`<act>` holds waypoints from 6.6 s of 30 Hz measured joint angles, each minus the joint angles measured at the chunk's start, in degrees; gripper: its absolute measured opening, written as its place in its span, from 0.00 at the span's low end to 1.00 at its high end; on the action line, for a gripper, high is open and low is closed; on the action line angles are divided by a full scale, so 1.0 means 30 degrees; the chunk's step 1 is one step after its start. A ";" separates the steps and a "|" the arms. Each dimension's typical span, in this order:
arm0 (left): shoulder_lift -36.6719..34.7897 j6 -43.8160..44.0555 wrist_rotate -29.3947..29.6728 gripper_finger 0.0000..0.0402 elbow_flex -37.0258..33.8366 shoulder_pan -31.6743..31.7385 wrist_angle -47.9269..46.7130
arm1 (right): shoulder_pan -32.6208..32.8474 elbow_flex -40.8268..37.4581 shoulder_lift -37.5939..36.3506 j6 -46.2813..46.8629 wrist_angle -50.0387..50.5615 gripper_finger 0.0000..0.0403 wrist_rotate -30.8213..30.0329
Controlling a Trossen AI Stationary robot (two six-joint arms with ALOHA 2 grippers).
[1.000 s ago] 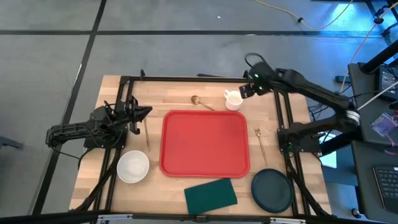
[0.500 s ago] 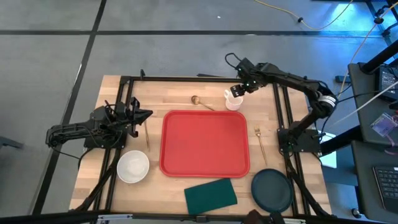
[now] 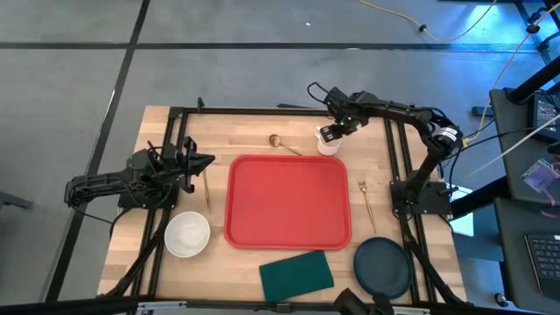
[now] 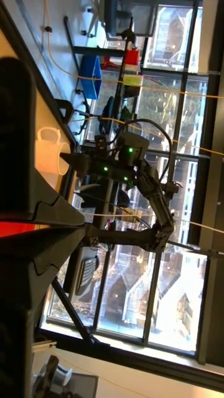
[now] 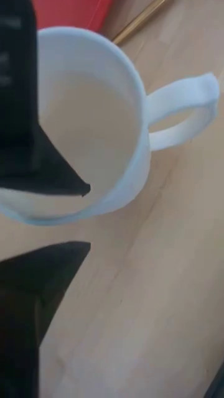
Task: Set up tray
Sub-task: Put the white mug on the orange tray, then put the black plate on the orange tray to the bottom left of the white mug
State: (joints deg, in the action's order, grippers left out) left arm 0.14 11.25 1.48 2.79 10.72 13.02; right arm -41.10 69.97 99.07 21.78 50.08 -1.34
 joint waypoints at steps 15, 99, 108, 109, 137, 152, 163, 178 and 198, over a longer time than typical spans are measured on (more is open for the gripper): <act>0.0000 0.0000 0.0057 0.03 0.0007 0.0000 -0.0044 | -0.0015 0.1725 -0.0940 -0.1370 -0.0208 0.01 -0.0007; 0.0007 0.0000 0.0699 0.02 0.0015 0.0000 -0.1428 | 0.7082 -0.3868 -0.4216 -0.1303 -0.0636 0.10 -0.0175; 0.0003 0.0000 0.0707 0.02 0.0015 0.0000 -0.1428 | 0.7082 -0.1981 -0.4214 -0.2272 0.1101 0.28 0.0315; 0.0007 0.0000 0.0707 0.02 0.0015 0.0000 -0.1428 | 0.7082 -0.1787 -0.4212 -0.2341 0.1323 0.32 0.0019; 0.0000 0.0010 0.0153 0.15 0.0015 -0.0003 -0.1393 | 1.3625 0.6841 -0.4233 0.2548 0.1689 0.51 -0.0598; 0.0000 0.2193 -0.0331 0.50 0.0015 0.0000 -0.1399 | 2.1131 0.6734 -0.4246 2.2986 1.3662 0.51 0.0380; 0.0029 0.2550 -0.0319 0.50 0.0013 0.0000 -0.1526 | 2.7338 0.2990 -0.4401 3.4589 0.9782 0.51 0.0597; 0.0036 0.2992 0.0016 0.49 0.0008 0.0000 -0.2038 | 3.0148 -0.3228 -0.4408 3.2480 0.8770 0.51 0.4448; 0.0036 0.3346 0.1698 0.49 0.0010 0.0007 -0.2273 | 3.0053 -1.0037 -0.5145 2.6105 -0.0040 0.51 0.4850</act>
State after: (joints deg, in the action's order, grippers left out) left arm 0.25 21.28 6.57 2.82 10.74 6.20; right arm 49.06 39.86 83.63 100.10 49.96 13.20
